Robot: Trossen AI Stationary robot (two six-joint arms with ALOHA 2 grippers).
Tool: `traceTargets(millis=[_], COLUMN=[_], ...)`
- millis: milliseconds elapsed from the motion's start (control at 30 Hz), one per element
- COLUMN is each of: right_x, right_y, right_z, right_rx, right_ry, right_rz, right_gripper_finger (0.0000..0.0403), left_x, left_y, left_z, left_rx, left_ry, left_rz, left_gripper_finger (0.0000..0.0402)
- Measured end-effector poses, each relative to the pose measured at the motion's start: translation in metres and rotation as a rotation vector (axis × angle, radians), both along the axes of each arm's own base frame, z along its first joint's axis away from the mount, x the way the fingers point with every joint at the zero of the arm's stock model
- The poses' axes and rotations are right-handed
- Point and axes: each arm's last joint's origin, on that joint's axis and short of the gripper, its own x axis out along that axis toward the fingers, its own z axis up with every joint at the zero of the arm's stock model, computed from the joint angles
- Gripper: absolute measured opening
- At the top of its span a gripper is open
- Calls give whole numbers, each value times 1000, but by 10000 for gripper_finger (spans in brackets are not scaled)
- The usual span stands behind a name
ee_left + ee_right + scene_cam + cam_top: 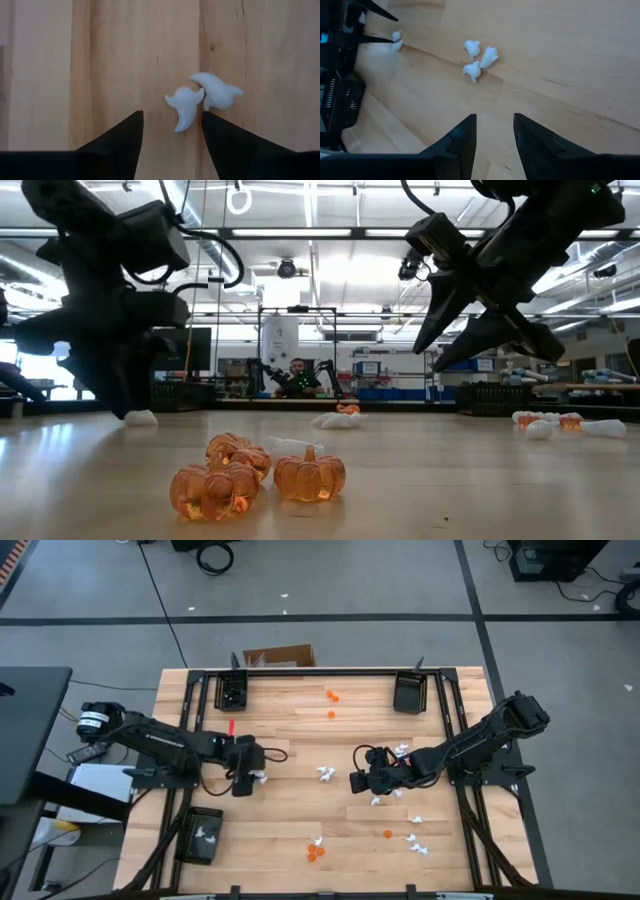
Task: Sort Halloween decoration
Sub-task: Put the white ghost toy into the bottom black basket
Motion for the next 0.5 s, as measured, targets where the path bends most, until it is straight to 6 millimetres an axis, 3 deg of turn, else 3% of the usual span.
traceTargets(millis=[333,500], right_x=[1,2], right_y=[-4,-7], right_z=[0,0], right_rx=[3,12], right_ry=[0,0], right_rz=[-19,-26], right_gripper_finger=[137,137], left_x=[3,0], left_y=[0,0], left_z=[-5,-7], left_rx=[26,49], left_ry=[-110,-66], left_rz=[-60,-103], left_gripper_finger=[169,155])
